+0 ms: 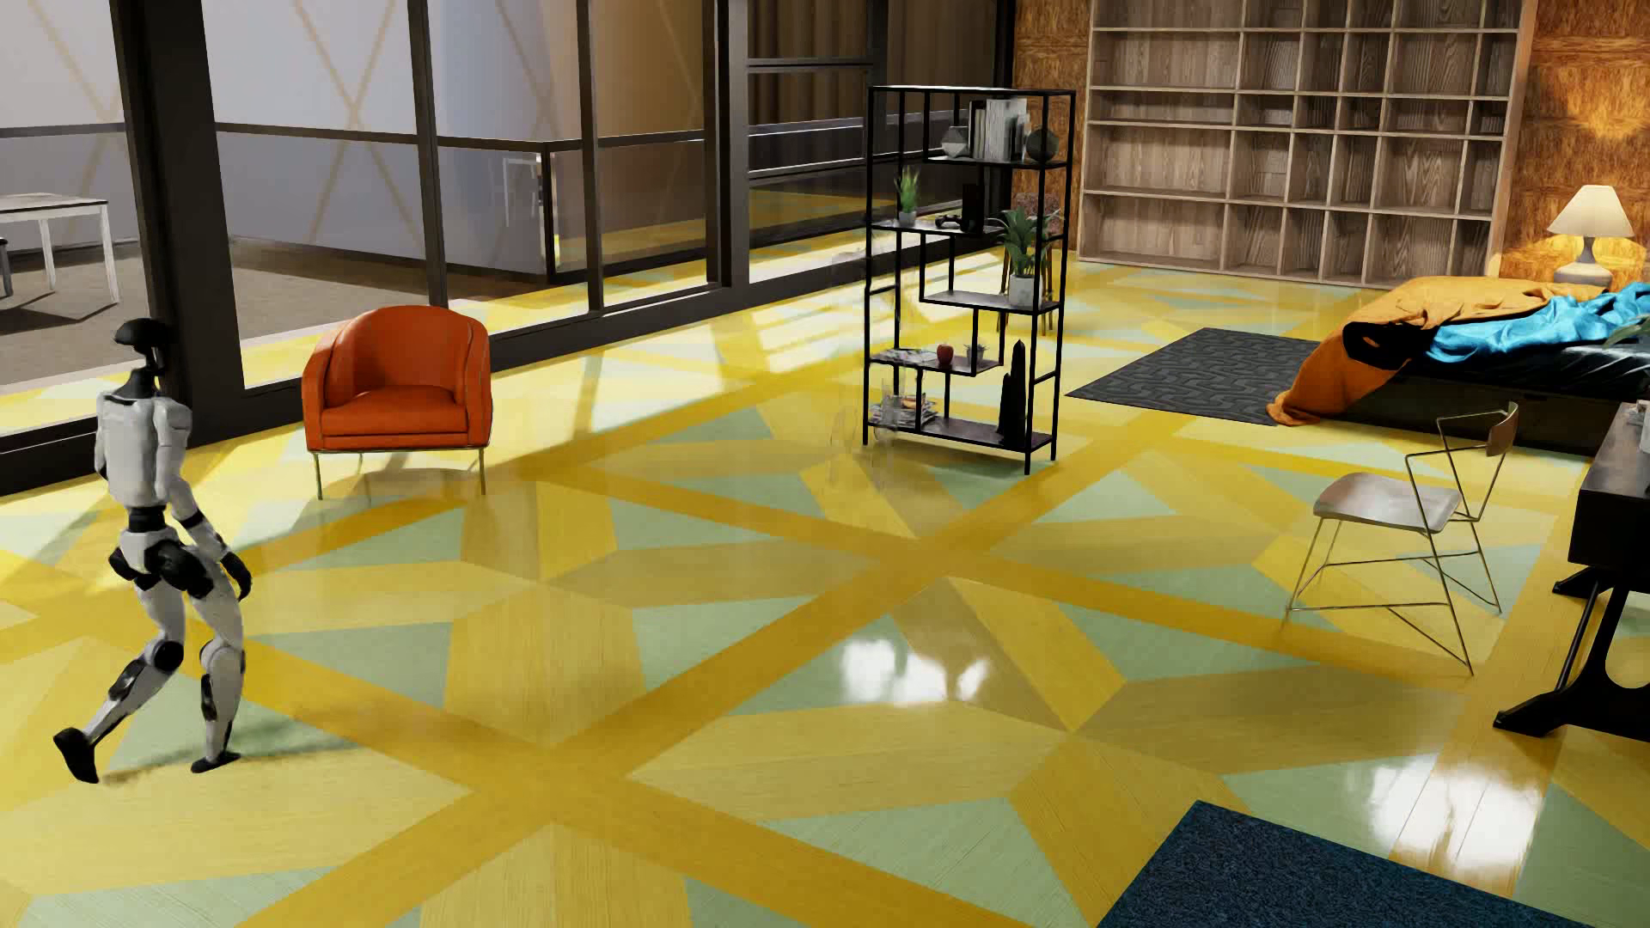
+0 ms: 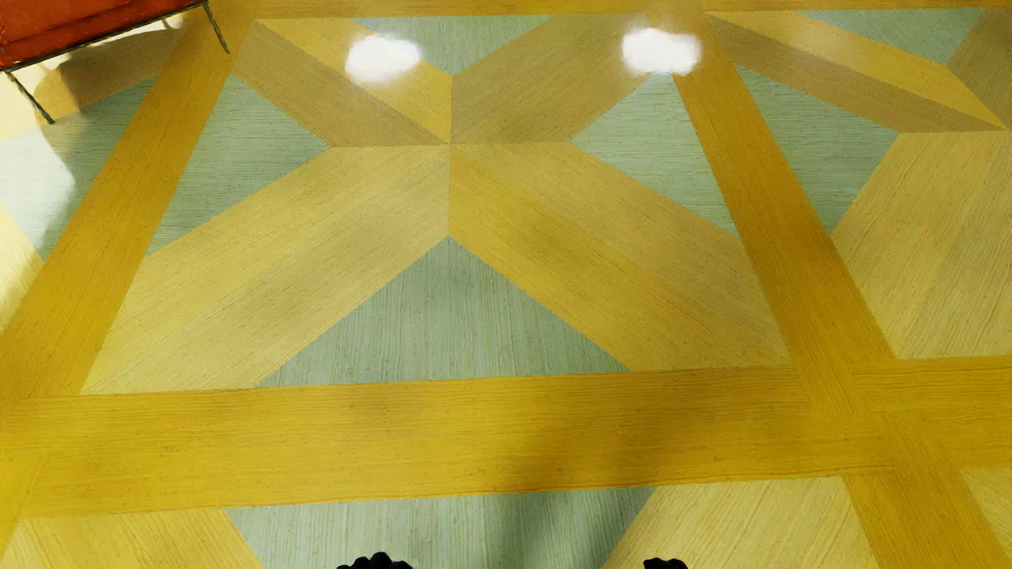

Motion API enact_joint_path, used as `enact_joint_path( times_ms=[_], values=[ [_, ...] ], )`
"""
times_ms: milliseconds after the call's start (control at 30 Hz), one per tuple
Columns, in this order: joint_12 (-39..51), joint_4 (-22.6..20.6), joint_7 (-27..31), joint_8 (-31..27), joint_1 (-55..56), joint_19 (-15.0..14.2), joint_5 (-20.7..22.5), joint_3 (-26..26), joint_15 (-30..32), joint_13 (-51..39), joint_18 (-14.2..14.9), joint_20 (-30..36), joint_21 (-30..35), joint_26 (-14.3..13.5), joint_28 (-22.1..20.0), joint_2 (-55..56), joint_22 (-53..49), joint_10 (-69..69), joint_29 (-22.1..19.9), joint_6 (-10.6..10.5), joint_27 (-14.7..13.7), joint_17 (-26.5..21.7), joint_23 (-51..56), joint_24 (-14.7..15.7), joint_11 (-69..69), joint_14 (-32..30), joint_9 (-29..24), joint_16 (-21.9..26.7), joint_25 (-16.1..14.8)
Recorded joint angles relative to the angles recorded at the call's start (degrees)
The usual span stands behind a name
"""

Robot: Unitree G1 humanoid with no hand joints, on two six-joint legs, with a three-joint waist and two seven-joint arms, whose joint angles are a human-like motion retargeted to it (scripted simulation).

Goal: Go to the wood shelves

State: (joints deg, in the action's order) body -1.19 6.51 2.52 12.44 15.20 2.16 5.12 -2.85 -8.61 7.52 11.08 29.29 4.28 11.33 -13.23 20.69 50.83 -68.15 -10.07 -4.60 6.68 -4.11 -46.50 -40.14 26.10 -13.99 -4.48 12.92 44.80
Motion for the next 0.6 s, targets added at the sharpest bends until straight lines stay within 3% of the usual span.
enact_joint_path(
  times_ms=[67,133,200,300,333,367,400,467,533,600],
  values=[
    [-3.43,-1.36,1.93,0.16,7.18,0.52,1.62,0.47,-3.01,-1.21,-0.54,-2.62,-1.17,-1.62,-1.19,-4.87,-3.45,-4.92,-2.07,-1.0,-1.84,0.13,0.49,0.56,-0.37,5.6,-0.31,2.27,0.53],
    [-7.26,-2.93,2.85,-0.31,13.39,0.93,2.69,1.52,-6.1,-1.81,-4.0,-7.91,-1.67,-1.64,-2.75,-9.41,-7.23,-1.06,-2.69,-1.37,-2.73,0.52,2.5,2.64,-0.27,12.17,-0.33,1.77,0.42],
    [-10.18,-3.21,1.9,-1.09,17.72,1.11,3.21,2.88,-7.95,-2.28,-6.31,-13.62,-0.28,-1.56,-3.31,-13.85,-10.11,11.44,-2.46,-1.33,-4.09,-0.1,5.46,3.51,-1.4,18.46,-0.09,0.63,0.08],
    [-12.68,-2.39,-2.9,-2.54,19.37,0.73,3.97,5.03,-8.53,-3.43,-8.7,-19.31,2.73,-1.34,-4.49,-20.78,-11.47,40.98,-4.2,-1.0,-5.78,-1.61,7.72,1.67,-6.35,16.89,0.84,-1.33,2.03],
    [-13.01,-2.72,-4.31,-3.23,18.9,0.56,4.18,5.64,-8.24,-3.92,-8.64,-19.73,4.09,-1.62,-4.46,-23.21,-11.12,50.7,-4.71,-0.82,-5.35,-2.12,7.72,0.22,-8.46,15.35,1.3,-1.94,2.41],
    [-13.44,-3.28,-4.08,-4.02,18.8,0.36,4.53,6.24,-8.12,-4.31,-6.55,-19.93,5.25,-2.18,-4.06,-25.39,-10.57,57.18,-5.05,-0.59,-4.82,-2.35,7.22,-1.29,-9.52,15.39,1.74,-1.98,2.57],
    [-13.84,-4.02,-2.93,-4.89,18.9,0.09,4.71,6.85,-8.11,-4.54,-6.47,-19.99,6.01,-2.84,-3.41,-27.39,-9.84,58.96,-5.09,-0.34,-4.16,-2.42,6.28,-2.72,-9.94,15.31,2.18,-1.89,2.49],
    [-14.52,-6.21,-0.78,-6.94,19.4,-0.88,3.76,8.02,-7.02,-4.29,-11.16,-19.86,6.39,-4.15,-2.27,-31.64,-7.85,53.2,-3.35,0.5,-2.17,-2.7,3.42,-5.51,-9.6,8.59,3.06,-2.15,1.97],
    [-14.2,-7.91,-1.96,-7.61,18.31,-2.58,1.29,8.7,-0.69,-2.29,-12.07,-20.83,4.62,-4.08,-1.27,-33.66,-4.85,46.68,-1.61,2.25,1.03,-2.74,0.52,-7.5,-5.06,5.47,3.59,-3.2,1.4],
    [-11.66,-10.44,-3.59,-8.23,15.48,-8.2,-2.39,9.04,10.91,1.16,-13.19,-23.78,3.13,-3.47,-1.49,-29.28,-0.76,44.3,-0.33,4.34,3.25,-2.98,-0.71,-8.08,8.36,9.23,3.32,-5.25,1.14]
  ],
)
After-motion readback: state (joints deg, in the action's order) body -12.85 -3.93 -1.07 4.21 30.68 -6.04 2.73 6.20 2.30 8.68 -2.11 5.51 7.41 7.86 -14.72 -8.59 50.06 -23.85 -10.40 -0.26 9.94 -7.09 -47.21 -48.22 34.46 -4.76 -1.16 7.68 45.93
